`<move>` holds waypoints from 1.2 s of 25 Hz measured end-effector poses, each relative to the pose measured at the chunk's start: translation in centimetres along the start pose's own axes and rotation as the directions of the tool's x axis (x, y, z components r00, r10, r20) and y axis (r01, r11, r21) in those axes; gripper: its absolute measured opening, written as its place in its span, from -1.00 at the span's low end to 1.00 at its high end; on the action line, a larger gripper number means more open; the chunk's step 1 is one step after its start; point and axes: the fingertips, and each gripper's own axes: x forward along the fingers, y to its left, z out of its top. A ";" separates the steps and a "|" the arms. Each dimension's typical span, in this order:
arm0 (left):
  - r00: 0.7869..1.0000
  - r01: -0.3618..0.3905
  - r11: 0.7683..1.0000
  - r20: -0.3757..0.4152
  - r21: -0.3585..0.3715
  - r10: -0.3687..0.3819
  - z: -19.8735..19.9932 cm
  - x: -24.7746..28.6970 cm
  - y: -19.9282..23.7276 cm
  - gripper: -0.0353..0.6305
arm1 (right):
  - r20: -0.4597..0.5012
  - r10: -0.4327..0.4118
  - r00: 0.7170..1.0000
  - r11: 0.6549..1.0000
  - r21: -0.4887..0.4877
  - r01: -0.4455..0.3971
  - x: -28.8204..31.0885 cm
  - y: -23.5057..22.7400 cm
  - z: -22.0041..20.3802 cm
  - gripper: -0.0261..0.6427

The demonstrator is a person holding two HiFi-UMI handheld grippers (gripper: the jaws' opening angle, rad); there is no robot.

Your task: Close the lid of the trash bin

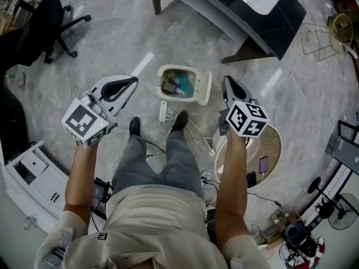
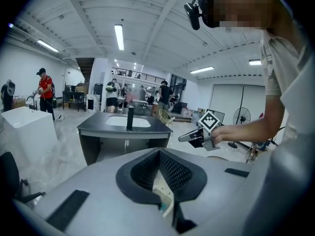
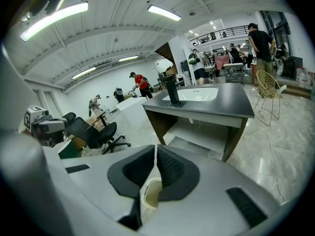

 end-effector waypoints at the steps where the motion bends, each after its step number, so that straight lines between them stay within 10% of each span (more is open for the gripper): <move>1: 1.000 -0.002 1.000 -0.019 -0.026 0.001 -0.5 0.4 0.2 -0.85 | -0.009 -0.003 1.000 1.000 0.005 0.003 0.7 -0.4 -0.5 -0.84; 30: 0.997 0.003 0.994 -0.077 -0.114 -0.011 -9.1 6.6 3.3 -0.85 | -0.279 -0.015 0.960 0.984 0.168 0.064 11.5 -8.4 -17.5 -0.83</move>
